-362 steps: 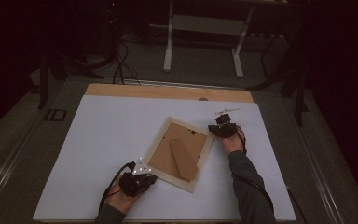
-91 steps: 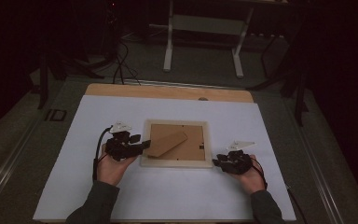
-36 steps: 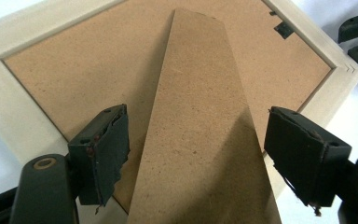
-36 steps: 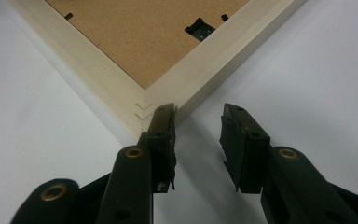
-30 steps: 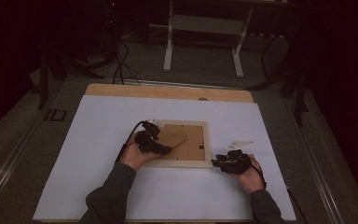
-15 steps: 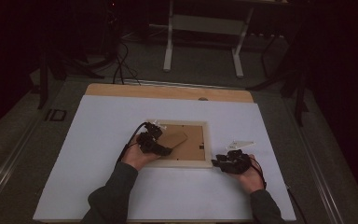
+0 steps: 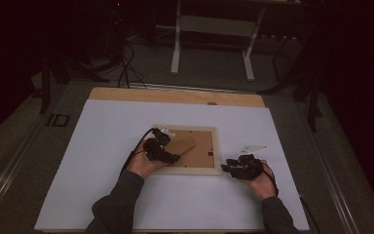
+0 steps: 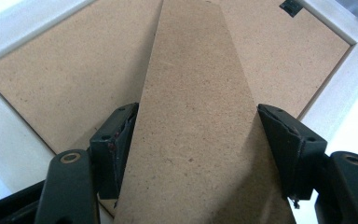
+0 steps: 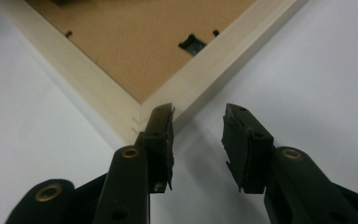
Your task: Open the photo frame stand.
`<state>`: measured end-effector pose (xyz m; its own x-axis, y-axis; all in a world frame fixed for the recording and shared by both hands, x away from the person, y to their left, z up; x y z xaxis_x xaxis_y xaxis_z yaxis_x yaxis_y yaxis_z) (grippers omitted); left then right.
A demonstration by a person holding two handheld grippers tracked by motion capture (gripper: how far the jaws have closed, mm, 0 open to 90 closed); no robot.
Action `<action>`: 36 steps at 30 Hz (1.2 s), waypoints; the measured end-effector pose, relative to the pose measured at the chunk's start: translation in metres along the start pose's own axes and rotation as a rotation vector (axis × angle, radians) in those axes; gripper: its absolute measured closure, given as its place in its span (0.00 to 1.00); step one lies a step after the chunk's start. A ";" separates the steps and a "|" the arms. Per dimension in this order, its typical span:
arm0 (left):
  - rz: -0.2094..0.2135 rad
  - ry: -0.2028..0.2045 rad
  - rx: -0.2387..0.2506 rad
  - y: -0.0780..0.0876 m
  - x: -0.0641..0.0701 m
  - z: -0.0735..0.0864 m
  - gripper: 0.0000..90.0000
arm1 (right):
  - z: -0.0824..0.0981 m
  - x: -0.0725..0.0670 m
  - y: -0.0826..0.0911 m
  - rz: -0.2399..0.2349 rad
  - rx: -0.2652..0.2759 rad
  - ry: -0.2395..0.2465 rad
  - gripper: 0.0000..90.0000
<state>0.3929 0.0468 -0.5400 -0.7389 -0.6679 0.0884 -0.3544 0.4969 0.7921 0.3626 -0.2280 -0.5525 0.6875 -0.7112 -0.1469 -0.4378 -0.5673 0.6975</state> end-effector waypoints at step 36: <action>-0.120 -0.159 0.076 0.011 0.015 -0.001 0.38 | -0.059 0.015 -0.001 0.037 0.024 0.009 0.69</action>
<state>0.3782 0.0420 -0.5292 -0.7675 -0.6323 -0.1053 -0.4834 0.4630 0.7429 0.4071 -0.2139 -0.5139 0.6759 -0.7279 -0.1150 -0.4764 -0.5506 0.6855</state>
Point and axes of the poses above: each handheld gripper's, and its own axes: y roughly backward along the jaws, z roughly out of its underside, x roughly to its right, the point moved 5 cm from there along -y, roughly forward along the jaws, and after that the axes turned 3 degrees about -y, right-handed, at the moved point
